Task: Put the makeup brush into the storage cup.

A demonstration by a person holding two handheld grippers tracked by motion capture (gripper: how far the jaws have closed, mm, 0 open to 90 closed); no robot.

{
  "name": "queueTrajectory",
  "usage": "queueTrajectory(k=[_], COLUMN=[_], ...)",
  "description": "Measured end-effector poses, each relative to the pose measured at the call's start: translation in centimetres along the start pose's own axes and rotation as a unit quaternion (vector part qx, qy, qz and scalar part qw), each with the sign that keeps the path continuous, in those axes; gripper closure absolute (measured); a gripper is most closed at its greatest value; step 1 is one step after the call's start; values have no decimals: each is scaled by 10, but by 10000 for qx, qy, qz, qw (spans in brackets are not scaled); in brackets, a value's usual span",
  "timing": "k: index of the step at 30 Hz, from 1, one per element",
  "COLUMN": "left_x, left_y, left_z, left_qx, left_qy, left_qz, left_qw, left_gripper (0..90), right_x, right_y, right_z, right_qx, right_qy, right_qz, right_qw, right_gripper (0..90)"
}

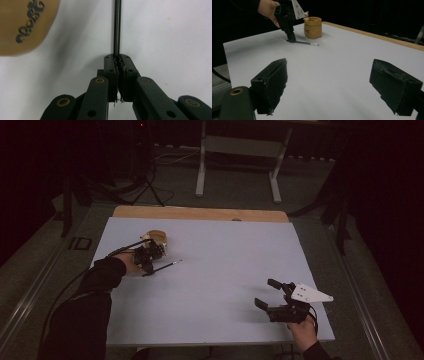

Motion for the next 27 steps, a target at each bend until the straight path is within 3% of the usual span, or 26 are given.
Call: queueTrajectory(k=[4,8,9,10,11,15,16,21,22,24,27], left_x=[-1,-6,-7,-9,-9,-16,-17,-24,-27,-28,-32], left_y=[10,21,25,27,30,40,42,55,59,60,64], left_z=[1,2,3,4,5,8,9,16,16,17,16], left_qx=[-170,-353,-443,-508,-577,-742,-810,-1283,-1442,-1506,-1791], left_qy=[245,217,325,308,345,362,307,443,446,503,538], left_qz=[-76,-151,-197,-236,-160,-278,-187,-249,-306,-330,-424], left_qw=[9995,9990,9983,9980,9976,9962,9961,9904,9881,9868,9814], left_gripper=[855,855,855,855,855,855,855,855,855,855,854], right_x=[-1,-1,-1,-1,-1,-1,-1,-1,-1,-1,-1], right_y=[0,0,0,0,0,0,0,-1,-1,-1,-1], right_z=[0,0,0,0,-1,-1,-1,-1,-2,-2,-2], right_qx=[-2,3,3,2,14,14,25,31,50,47,56], right_qy=[-20,-26,-26,-38,-25,-38,-51,-52,-47,-46,-41], right_qz=[-8,1,1,7,-9,-13,-13,-15,-15,-19,-14], right_qw=[10000,10000,10000,10000,10000,10000,10000,10000,10000,10000,10000], right_gripper=[145,146,146,146,146,146,146,146,145,146,146])
Point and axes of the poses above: each handheld gripper's, and its own axes: y roughly backward along the jaws, z roughly out of its top, x roughly to its left, the point moved 5 cm from there along -y, roughly forward along the jaws, and after that the axes turned 15 degrees about -x, right-handed, at the moved point
